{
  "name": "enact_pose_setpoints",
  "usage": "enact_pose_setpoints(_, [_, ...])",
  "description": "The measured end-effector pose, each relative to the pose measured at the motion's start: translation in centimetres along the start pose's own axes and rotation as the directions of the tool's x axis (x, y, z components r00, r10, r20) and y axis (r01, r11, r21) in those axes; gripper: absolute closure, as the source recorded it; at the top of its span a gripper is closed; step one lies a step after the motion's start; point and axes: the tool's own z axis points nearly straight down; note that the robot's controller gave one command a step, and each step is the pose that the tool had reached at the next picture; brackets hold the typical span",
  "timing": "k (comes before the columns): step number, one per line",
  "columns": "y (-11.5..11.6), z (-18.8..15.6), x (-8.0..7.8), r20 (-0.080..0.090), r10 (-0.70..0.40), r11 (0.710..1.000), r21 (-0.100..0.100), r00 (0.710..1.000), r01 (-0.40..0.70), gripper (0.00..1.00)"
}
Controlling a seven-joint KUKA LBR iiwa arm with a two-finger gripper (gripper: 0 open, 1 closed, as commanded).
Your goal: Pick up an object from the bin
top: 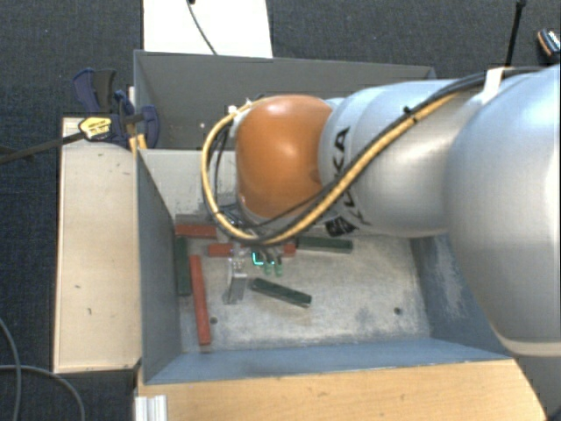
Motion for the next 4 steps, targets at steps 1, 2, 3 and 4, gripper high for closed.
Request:
enact_pose_setpoints(1, [-6.2,8.8,-3.7,0.001,0.060,0.998,0.003,0.998,-0.060,0.00])
enact_pose_setpoints(2, [-5.8,8.3,-3.8,0.007,0.059,0.998,-0.002,0.998,-0.059,1.00])
enact_pose_setpoints(3, [-5.7,8.3,-3.8,0.007,0.061,0.998,-0.002,0.998,-0.061,0.00])
enact_pose_setpoints(4, [-8.0,9.0,-5.6,0.012,0.081,0.997,-0.003,0.997,-0.081,0.00])
